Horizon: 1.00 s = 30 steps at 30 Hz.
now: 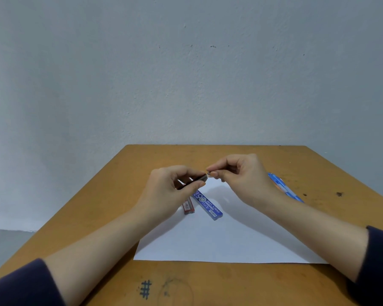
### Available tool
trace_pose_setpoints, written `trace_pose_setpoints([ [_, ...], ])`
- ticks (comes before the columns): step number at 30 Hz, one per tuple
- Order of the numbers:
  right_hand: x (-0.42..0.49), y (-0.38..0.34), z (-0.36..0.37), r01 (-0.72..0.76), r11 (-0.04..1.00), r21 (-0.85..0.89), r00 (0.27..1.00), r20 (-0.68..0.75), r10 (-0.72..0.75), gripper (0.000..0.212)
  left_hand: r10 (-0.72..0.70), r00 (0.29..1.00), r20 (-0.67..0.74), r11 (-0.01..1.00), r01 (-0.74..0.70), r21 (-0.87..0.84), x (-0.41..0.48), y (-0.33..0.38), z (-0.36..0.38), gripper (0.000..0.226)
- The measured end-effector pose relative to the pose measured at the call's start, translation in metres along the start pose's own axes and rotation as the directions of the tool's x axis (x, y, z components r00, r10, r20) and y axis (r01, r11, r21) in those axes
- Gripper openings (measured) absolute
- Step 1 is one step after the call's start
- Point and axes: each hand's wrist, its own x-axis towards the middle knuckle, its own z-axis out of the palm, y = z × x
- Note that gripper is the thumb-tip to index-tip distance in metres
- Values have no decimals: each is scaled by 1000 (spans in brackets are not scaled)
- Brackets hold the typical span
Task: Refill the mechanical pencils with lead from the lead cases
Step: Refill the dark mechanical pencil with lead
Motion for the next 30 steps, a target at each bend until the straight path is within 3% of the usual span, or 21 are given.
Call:
trace_pose_setpoints([
  [8, -1, 3, 1, 90, 995, -48, 996, 15, -89, 28, 50, 996, -73, 996, -44, 78, 0, -4, 1, 19],
  [13, -2, 1, 1, 97, 994, -45, 995, 32, -96, 38, 137, 990, -28, 984, -133, 116, 0, -3, -2, 19],
  [19, 0, 2, -1, 18, 998, 68, 999, 49, -21, 31, 217, 976, -1, 973, -217, 82, -1, -7, -4, 18],
  [26, 9, 11, -12, -159, 984, 83, 982, 120, 148, 22, 180, 983, -34, 980, -176, 92, 2, -8, 0, 18],
  [28, 16, 22, -17, -177, 984, 20, 977, 122, 174, 22, 168, 984, -57, 983, -163, 84, 2, -7, 0, 18],
  [30, 25, 37, -19, -154, 972, -176, 980, 95, 172, 22, 146, 986, -74, 987, -140, 76, 2, -8, -2, 19],
])
